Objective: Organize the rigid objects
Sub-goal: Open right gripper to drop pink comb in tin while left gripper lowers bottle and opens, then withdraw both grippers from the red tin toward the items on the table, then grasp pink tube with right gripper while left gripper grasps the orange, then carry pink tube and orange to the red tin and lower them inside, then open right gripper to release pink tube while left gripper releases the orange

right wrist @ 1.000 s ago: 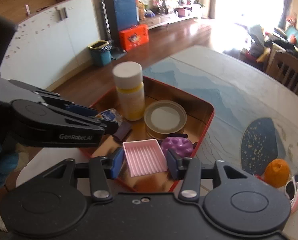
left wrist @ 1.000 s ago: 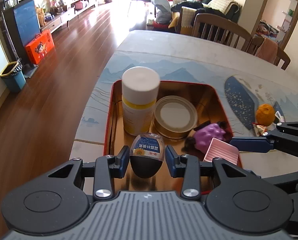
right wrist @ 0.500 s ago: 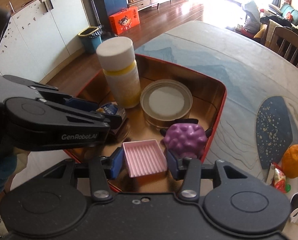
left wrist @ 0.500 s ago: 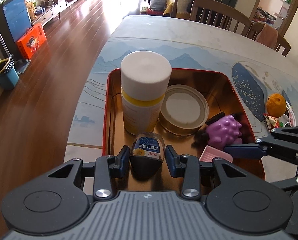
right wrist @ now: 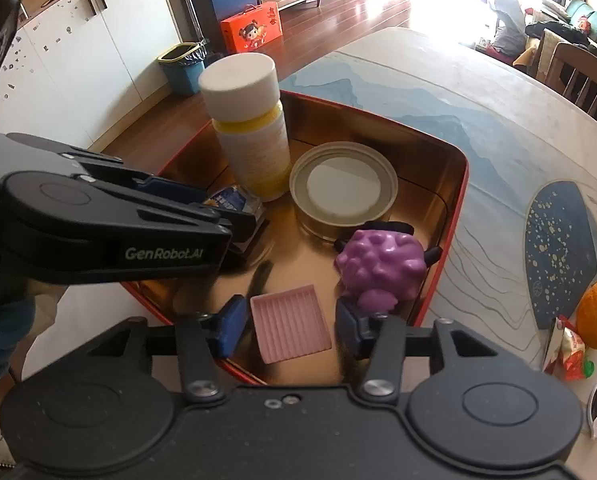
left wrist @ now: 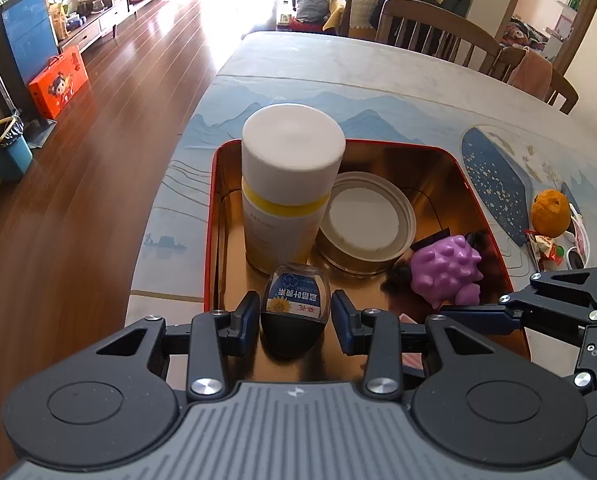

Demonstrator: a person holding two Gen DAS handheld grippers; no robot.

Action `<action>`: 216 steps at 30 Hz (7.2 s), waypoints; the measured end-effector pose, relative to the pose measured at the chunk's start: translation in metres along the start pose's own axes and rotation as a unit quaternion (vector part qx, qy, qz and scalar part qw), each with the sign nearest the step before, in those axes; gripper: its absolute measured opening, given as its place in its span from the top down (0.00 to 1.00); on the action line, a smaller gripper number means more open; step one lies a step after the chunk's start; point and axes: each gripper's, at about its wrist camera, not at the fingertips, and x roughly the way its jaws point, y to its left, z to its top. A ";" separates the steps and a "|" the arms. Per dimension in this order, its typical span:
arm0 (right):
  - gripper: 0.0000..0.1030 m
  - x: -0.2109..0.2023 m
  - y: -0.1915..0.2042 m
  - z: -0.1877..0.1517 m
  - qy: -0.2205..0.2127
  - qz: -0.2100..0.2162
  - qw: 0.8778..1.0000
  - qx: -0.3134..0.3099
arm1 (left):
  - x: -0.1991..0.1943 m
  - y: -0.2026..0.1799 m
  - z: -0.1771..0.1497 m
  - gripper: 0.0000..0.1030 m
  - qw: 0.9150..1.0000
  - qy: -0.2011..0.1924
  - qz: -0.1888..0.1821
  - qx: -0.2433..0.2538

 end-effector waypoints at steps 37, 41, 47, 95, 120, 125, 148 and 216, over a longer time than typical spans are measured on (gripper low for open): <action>0.20 -0.101 -0.030 -0.045 -0.118 -0.012 0.993 -0.005 | -0.064 -0.064 -0.018 0.46 0.998 -0.065 -0.005 0.001; 0.14 -0.117 -0.049 -0.058 -0.138 -0.017 0.990 0.007 | -0.069 -0.083 -0.020 0.34 0.997 -0.077 -0.009 0.005; 0.09 -0.137 -0.080 -0.080 -0.159 -0.020 0.987 0.030 | -0.069 -0.112 -0.019 0.24 0.996 -0.086 -0.021 0.005; 0.21 -0.065 -0.307 -0.110 -0.096 -0.131 0.979 0.125 | 0.059 -0.286 0.045 0.20 0.997 -0.043 -0.013 0.066; 0.85 -0.055 -0.306 -0.112 -0.090 -0.136 0.982 0.095 | 0.092 -0.296 0.053 0.45 0.995 -0.030 -0.024 0.087; 0.85 -0.059 -0.308 -0.116 -0.094 -0.137 0.980 0.106 | 0.091 -0.295 0.053 0.48 0.995 -0.029 -0.022 0.088; 0.85 -0.136 -0.251 -0.127 -0.155 -0.087 0.976 0.124 | 0.008 -0.272 0.026 0.48 0.997 -0.039 -0.032 0.050; 0.85 0.000 -0.001 -0.001 -0.056 -0.020 0.998 -0.001 | -0.026 0.003 0.009 0.48 1.000 -0.025 -0.014 0.001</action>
